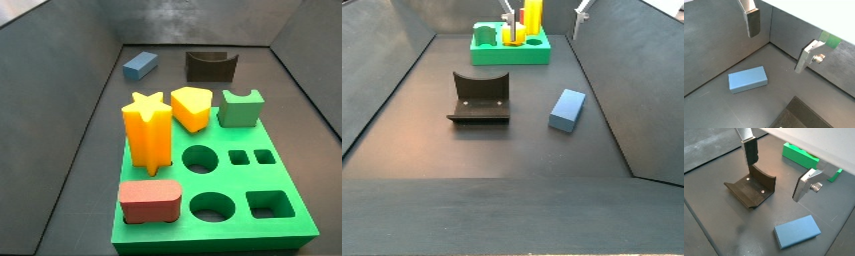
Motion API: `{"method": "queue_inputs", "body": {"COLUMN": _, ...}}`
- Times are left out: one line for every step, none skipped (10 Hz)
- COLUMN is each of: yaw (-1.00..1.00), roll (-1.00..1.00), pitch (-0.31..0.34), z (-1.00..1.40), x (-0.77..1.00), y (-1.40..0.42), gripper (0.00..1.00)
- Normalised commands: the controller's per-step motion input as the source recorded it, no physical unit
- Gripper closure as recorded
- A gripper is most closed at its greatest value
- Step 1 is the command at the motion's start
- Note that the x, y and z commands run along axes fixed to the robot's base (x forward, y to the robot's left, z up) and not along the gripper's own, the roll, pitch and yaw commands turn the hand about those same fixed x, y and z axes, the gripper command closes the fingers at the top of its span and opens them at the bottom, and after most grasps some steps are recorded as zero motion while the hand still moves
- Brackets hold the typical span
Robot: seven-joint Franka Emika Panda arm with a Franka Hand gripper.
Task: Pick up the rectangle object. Move up. Place the rectangle object on the fixture. Regrasp the rectangle object. Move to above the board. Insert the rectangle object.
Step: Pick up the rectangle object.
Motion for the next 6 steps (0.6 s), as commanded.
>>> {"method": "queue_inputs", "body": {"yaw": 0.00, "roll": 0.05, "pitch": 0.000, "z": 0.00, "x": 0.00, "y": -0.13, "gripper": 0.00}}
{"method": "queue_inputs", "body": {"yaw": -0.16, "roll": 0.00, "pitch": -0.100, "z": -0.68, "x": -0.24, "y": -0.38, "gripper": 0.00}}
{"method": "queue_inputs", "body": {"yaw": -0.13, "roll": 0.00, "pitch": -0.121, "z": -0.87, "x": -0.19, "y": -0.40, "gripper": 0.00}}
{"method": "queue_inputs", "body": {"yaw": -0.09, "roll": 0.00, "pitch": -0.093, "z": -0.80, "x": -0.23, "y": -0.34, "gripper": 0.00}}
{"method": "queue_inputs", "body": {"yaw": -0.07, "roll": 0.00, "pitch": -0.080, "z": -0.78, "x": -0.33, "y": -0.21, "gripper": 0.00}}
{"method": "queue_inputs", "body": {"yaw": -0.07, "roll": 0.02, "pitch": -0.040, "z": -0.76, "x": -0.35, "y": -0.12, "gripper": 0.00}}
